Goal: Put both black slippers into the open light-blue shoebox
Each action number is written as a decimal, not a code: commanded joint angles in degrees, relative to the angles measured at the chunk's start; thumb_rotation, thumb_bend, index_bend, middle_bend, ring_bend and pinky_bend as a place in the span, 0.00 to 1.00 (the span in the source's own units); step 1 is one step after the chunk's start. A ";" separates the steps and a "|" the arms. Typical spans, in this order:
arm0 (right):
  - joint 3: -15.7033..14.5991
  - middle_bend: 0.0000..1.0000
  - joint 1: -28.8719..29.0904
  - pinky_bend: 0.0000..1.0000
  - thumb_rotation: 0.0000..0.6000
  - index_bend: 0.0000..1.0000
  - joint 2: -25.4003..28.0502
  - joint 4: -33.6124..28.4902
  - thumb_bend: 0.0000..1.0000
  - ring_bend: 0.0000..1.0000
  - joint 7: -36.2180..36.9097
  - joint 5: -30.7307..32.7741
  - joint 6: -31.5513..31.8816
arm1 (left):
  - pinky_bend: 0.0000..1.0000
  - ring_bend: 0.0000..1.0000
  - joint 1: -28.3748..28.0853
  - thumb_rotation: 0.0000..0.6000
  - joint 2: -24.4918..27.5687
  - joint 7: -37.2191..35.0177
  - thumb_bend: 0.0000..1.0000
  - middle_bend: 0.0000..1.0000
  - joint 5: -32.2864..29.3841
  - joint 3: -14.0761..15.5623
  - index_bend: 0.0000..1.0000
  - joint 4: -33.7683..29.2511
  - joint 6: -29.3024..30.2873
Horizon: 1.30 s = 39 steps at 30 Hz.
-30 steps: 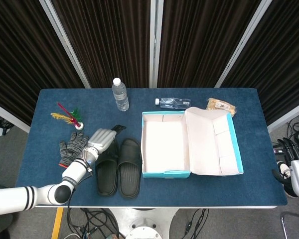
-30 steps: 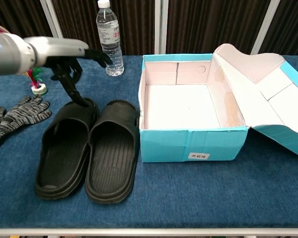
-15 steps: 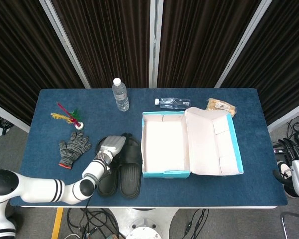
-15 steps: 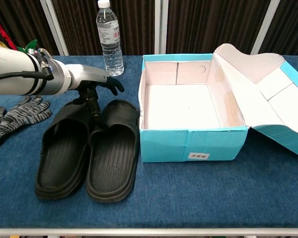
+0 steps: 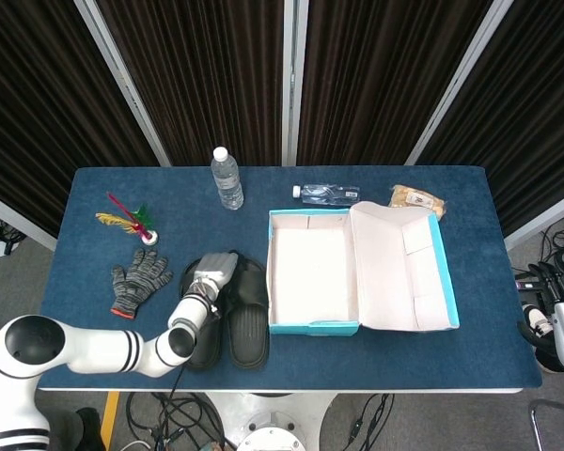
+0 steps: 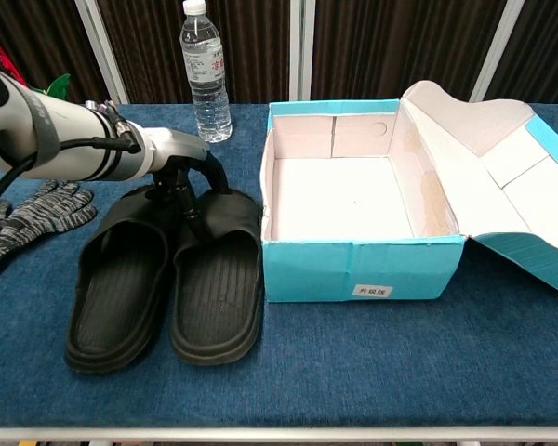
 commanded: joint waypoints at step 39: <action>0.29 0.12 0.64 0.14 1.00 0.12 2.05 -3.08 0.08 0.05 -2.41 -2.24 0.92 | 0.84 0.74 12.42 1.00 3.64 -50.91 0.00 0.56 47.58 -19.62 0.52 2.08 -12.66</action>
